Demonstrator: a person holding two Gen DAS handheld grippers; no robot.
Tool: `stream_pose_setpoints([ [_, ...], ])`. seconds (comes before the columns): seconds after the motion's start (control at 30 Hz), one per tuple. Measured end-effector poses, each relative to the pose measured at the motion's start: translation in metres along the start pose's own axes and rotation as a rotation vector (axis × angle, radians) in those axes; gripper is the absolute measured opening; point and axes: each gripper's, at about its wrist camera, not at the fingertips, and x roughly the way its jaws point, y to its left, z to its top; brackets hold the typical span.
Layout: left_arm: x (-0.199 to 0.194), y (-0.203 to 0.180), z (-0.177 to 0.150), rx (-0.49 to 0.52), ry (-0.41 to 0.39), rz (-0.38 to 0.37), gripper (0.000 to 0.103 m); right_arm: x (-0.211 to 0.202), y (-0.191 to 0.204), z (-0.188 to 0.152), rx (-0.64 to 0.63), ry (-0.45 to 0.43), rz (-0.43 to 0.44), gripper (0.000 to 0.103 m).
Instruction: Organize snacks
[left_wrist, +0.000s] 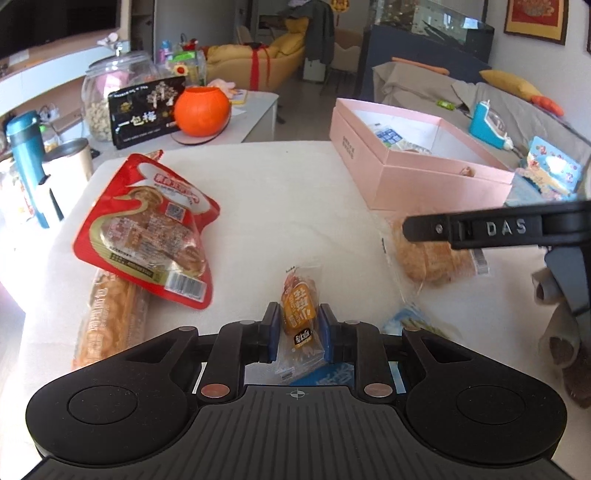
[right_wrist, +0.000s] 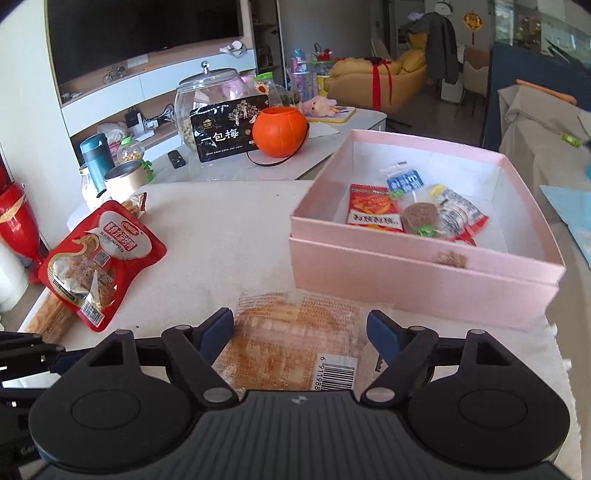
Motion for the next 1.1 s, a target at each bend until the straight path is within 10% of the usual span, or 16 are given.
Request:
stream_pose_setpoints([
  [0.3,0.012,-0.027,0.004,0.079,0.026,-0.029,0.026,-0.040,-0.028,-0.034,0.163,0.028,0.056,0.081],
  [0.63,0.013,-0.017,0.009,0.034,0.052,-0.040,0.025,-0.059,-0.008,-0.036,-0.006,0.147,0.044,0.088],
  [1.1,0.013,-0.027,0.010,0.044,0.068,-0.001,0.025,-0.014,-0.028,0.002,0.128,0.088,-0.145,0.088],
])
